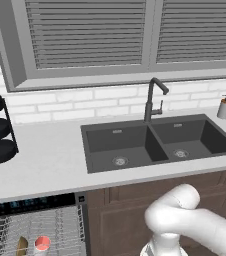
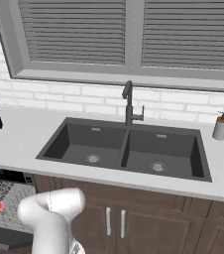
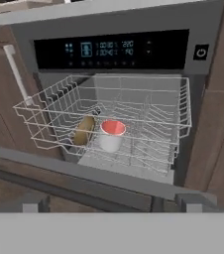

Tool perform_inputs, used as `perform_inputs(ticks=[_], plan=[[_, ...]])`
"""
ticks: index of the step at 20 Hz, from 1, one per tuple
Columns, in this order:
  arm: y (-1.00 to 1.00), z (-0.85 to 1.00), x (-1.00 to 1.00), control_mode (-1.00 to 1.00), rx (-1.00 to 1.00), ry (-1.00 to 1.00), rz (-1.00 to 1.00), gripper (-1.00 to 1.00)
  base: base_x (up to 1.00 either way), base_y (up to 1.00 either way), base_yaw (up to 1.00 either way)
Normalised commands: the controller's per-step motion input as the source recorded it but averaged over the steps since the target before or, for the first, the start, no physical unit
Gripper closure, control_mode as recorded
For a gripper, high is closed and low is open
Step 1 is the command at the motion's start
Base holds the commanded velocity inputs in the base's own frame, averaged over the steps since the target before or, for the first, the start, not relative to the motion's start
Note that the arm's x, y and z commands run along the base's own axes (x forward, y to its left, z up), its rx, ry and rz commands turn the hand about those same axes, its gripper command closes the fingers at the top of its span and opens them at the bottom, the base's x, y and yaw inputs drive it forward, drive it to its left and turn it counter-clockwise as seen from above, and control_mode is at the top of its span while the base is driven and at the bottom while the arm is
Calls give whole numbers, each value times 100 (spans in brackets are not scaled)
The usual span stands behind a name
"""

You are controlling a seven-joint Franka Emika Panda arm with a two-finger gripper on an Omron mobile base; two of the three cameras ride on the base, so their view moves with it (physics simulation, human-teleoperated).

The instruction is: Pick up the cup and bowl from the counter, place them in the dishwasher, and close the dishwasher door.

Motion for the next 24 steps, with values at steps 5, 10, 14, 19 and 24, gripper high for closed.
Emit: perform_inputs(ticks=[5, 10, 14, 19, 24], plan=[[77, -75, 53, -100, -23, -1, -3, -100, 0, 0, 0], [85, -45, 75, -100, -22, 0, -9, -100, 0, 0, 0], [70, -36, 17, -100, -16, -4, -4, -100, 0, 0, 0], [47, -57, -17, -100, -16, -15, 0, -100, 0, 0, 0], [42, -75, -27, -100, -13, -18, 0, -100, 0, 0, 0]])
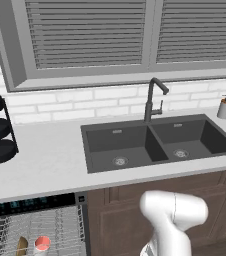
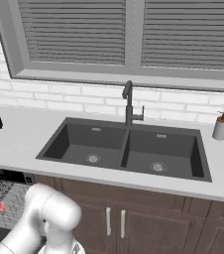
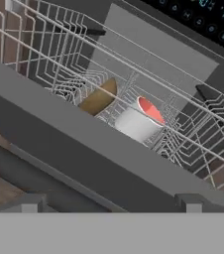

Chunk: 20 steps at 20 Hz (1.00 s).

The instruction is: Pick up the cup and bowl from the counter, place them in the dishwasher, and close the dishwasher door.

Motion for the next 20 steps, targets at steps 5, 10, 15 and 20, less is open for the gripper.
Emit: perform_inputs(ticks=[5, 10, 15, 20], plan=[[47, -93, 0, -100, -8, -9, -4, -100, 0, 0, 0], [29, -100, 43, -100, -9, -15, -7, -100, 0, 0, 0], [9, -100, 43, -100, -12, -23, -7, -100, 0, 0, 0], [1, -98, 1, -100, -11, -28, -6, -100, 0, 0, 0]])
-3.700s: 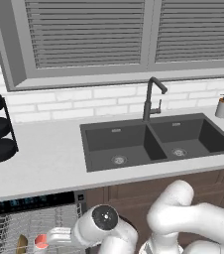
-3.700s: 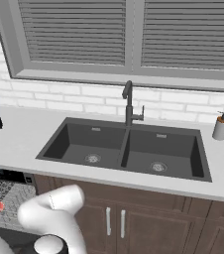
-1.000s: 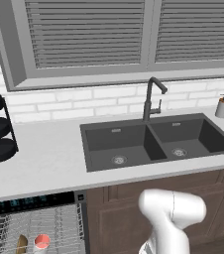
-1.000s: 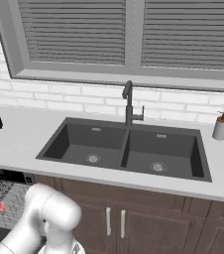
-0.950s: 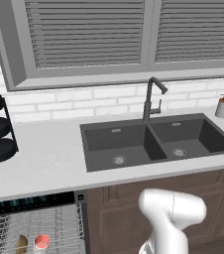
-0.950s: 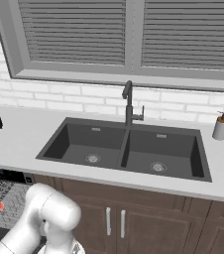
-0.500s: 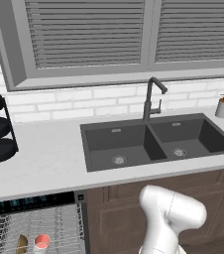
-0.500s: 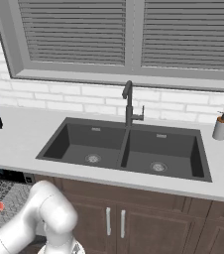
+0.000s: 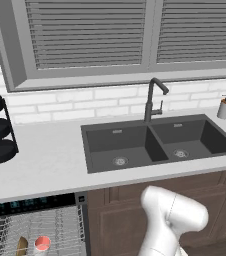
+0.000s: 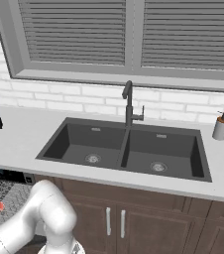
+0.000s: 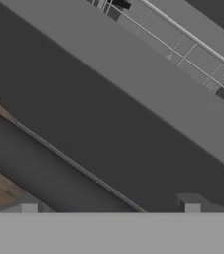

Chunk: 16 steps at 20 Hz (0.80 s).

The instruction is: Pick up the cup and bowl from the counter, place them in the dishwasher, and close the dishwasher door.

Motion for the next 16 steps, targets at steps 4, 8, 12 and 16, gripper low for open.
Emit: perform_inputs(ticks=[4, 8, 12, 16], plan=[[0, -99, 1, -100, -13, -38, -10, -100, 0, 0, 0], [9, -64, -61, -100, -9, -37, -6, -100, 0, 0, 0], [34, -51, -100, -100, -6, -33, 0, -100, 0, 0, 0], [69, -21, -100, -100, -6, -29, 3, -100, 0, 0, 0]])
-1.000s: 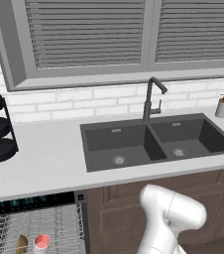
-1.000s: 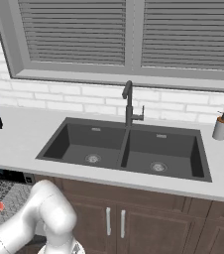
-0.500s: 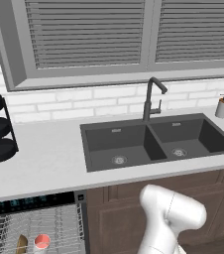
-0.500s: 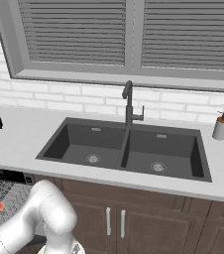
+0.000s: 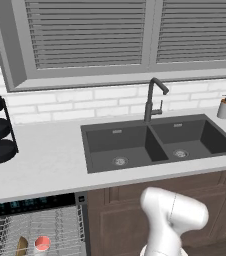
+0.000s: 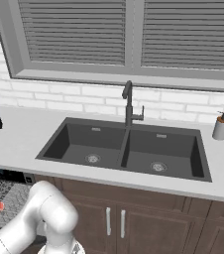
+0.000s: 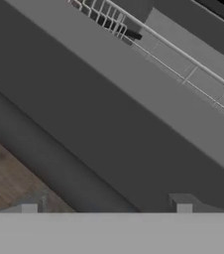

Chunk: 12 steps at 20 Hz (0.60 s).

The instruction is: Pick up the cup and bowl from the counter, place them in the dishwasher, and close the dishwasher door.

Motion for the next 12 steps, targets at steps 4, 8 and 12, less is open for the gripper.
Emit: perform_inputs(ticks=[4, 8, 12], plan=[[64, -14, -100, -100, -5, -19, 12, -100, 0, 0, 0], [63, -35, -100, -100, -5, -7, 22, -100, 0, 0, 0], [37, -24, -100, -100, -1, -4, 24, -100, 0, 0, 0]])
